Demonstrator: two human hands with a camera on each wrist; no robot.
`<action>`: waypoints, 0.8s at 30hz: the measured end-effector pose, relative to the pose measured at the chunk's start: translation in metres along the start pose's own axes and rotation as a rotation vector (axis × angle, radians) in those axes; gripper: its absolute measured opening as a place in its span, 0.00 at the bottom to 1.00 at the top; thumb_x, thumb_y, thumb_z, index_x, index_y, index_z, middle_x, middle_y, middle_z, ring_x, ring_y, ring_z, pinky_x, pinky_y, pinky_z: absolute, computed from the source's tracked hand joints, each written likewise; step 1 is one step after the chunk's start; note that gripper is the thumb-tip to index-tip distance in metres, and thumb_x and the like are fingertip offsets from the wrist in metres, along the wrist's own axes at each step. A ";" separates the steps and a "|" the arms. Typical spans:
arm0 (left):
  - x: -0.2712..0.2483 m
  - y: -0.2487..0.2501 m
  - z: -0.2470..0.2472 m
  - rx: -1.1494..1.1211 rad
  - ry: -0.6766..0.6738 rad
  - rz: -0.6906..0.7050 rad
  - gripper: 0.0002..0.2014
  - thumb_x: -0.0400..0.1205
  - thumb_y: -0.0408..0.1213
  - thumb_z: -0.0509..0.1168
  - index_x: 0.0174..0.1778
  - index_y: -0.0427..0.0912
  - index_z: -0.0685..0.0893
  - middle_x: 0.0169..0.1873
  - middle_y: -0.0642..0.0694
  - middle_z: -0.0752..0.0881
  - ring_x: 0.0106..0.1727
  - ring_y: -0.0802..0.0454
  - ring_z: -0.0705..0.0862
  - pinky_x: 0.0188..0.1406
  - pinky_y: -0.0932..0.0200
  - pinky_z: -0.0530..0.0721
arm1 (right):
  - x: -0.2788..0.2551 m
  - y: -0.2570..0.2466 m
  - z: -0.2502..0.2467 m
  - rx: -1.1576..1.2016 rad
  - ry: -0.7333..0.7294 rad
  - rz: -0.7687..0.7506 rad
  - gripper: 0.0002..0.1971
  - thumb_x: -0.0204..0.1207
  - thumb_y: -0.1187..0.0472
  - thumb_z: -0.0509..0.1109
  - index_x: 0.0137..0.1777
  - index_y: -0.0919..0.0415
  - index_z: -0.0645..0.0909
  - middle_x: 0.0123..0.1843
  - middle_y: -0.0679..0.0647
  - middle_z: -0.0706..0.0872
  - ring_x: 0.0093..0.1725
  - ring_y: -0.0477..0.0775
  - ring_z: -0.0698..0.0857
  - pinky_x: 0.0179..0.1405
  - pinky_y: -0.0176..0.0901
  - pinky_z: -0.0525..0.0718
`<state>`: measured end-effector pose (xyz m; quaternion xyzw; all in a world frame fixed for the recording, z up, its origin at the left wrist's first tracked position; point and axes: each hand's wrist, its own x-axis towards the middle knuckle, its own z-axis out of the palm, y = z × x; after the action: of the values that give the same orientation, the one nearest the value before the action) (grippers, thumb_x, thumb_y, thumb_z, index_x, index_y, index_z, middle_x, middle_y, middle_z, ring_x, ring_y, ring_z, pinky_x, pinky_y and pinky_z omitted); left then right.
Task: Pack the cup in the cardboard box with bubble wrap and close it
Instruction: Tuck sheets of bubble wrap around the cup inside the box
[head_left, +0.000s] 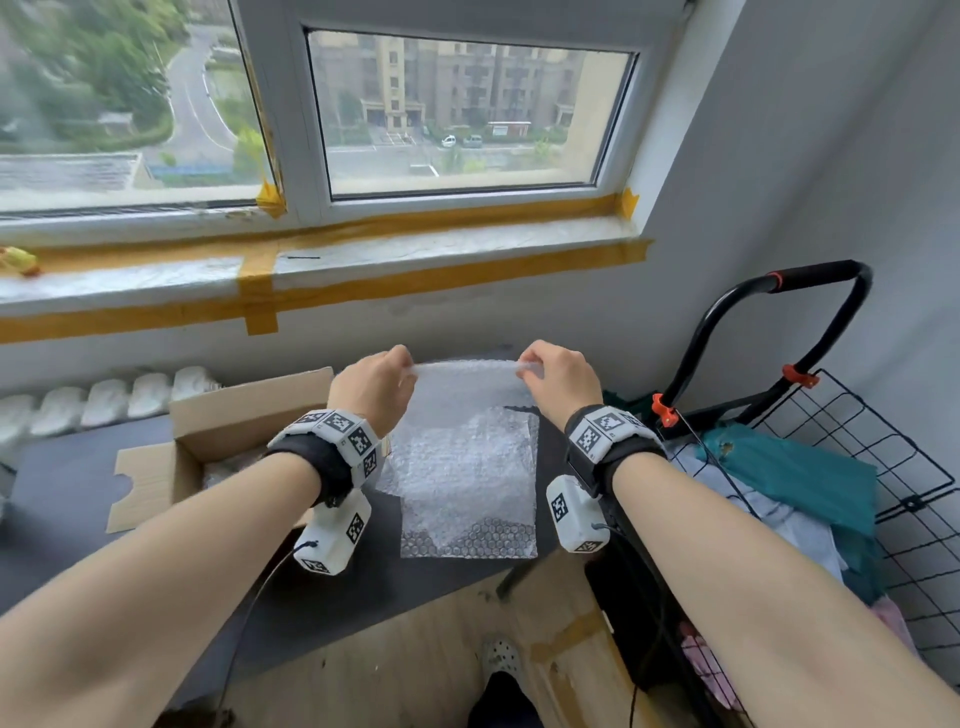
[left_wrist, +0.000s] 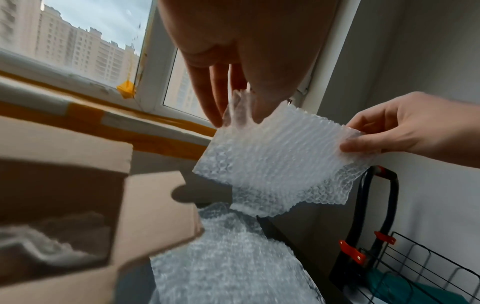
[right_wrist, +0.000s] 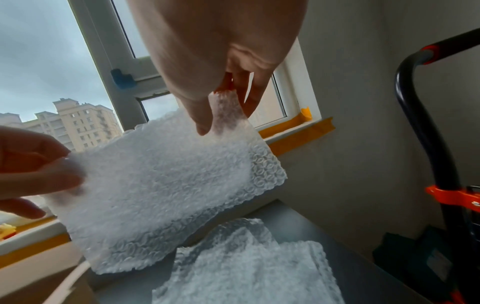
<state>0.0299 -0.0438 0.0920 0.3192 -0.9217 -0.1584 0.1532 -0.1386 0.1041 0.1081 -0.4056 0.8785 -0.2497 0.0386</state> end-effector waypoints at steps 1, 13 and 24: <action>-0.002 -0.003 -0.009 0.002 0.031 0.000 0.10 0.85 0.40 0.56 0.54 0.38 0.77 0.44 0.38 0.88 0.43 0.35 0.85 0.41 0.47 0.81 | -0.001 -0.009 -0.001 0.007 0.017 -0.013 0.07 0.80 0.57 0.66 0.49 0.59 0.83 0.46 0.59 0.89 0.47 0.63 0.85 0.38 0.42 0.76; -0.062 -0.083 -0.090 0.062 0.239 -0.056 0.10 0.84 0.36 0.58 0.55 0.34 0.75 0.37 0.32 0.87 0.36 0.33 0.84 0.33 0.50 0.75 | -0.028 -0.124 0.043 0.133 -0.033 -0.169 0.07 0.80 0.58 0.65 0.52 0.61 0.80 0.47 0.62 0.89 0.49 0.65 0.86 0.45 0.48 0.83; -0.105 -0.132 -0.099 0.054 0.354 -0.006 0.07 0.82 0.32 0.64 0.53 0.33 0.81 0.40 0.35 0.90 0.34 0.36 0.87 0.31 0.52 0.78 | -0.041 -0.164 0.099 0.118 -0.246 -0.221 0.07 0.78 0.60 0.66 0.53 0.60 0.80 0.51 0.61 0.89 0.54 0.63 0.85 0.52 0.49 0.83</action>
<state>0.2179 -0.0949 0.1109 0.3490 -0.8833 -0.0754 0.3039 0.0296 0.0043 0.0931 -0.5243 0.8009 -0.2521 0.1417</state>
